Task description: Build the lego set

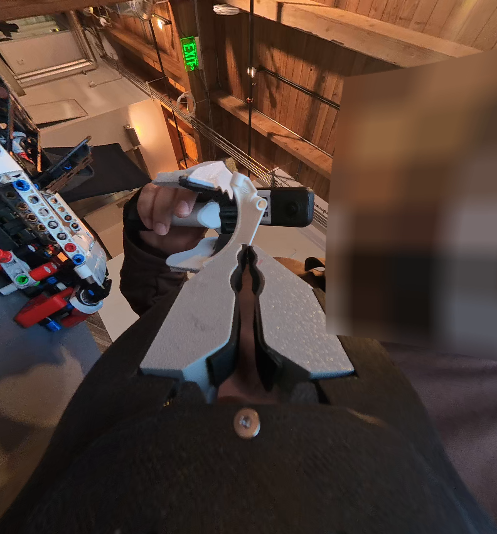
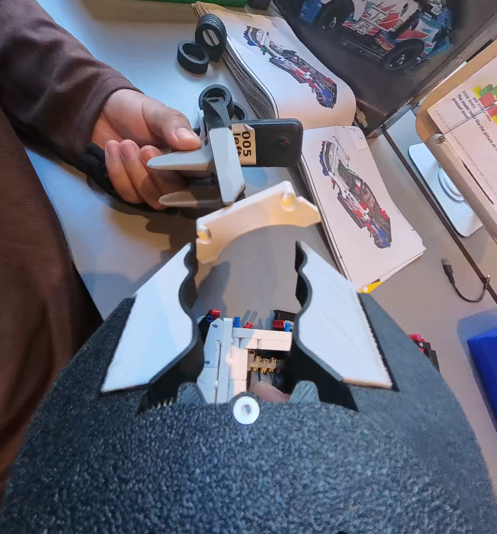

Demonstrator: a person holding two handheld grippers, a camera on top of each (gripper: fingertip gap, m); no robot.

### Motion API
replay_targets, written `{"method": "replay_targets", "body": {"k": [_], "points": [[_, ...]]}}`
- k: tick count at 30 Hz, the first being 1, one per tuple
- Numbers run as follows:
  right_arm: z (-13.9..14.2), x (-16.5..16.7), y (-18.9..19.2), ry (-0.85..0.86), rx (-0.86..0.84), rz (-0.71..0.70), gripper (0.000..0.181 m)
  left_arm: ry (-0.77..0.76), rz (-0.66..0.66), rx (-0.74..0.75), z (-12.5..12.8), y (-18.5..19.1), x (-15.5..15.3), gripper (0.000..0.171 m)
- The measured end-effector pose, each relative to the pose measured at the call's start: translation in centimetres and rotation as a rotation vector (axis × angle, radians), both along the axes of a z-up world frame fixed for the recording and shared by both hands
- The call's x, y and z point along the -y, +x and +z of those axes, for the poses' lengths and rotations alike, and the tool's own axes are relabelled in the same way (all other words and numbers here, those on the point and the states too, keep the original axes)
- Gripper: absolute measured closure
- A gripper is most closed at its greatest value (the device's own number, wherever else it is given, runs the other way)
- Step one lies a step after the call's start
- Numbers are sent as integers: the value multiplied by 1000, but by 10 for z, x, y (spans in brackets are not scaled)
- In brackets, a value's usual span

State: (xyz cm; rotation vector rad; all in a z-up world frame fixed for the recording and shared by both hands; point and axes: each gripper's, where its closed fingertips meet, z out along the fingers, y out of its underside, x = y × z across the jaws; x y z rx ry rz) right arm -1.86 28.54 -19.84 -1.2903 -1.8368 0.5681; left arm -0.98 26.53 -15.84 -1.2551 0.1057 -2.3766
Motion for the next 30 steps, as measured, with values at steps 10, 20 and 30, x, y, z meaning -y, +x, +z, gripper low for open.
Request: {"method": "replay_targets", "body": {"k": [10,20,30], "points": [[7,-14,-6,-227,-82,71,114,-11,26,28,1,-9,-9,171],[14,-69,4,-316,-141,-1,118,201,250,-331,-15,-16,-24,171],[40,-121,21,-499,-367,-84,122,247,245,-414,-22,-5,-21,171]]}}
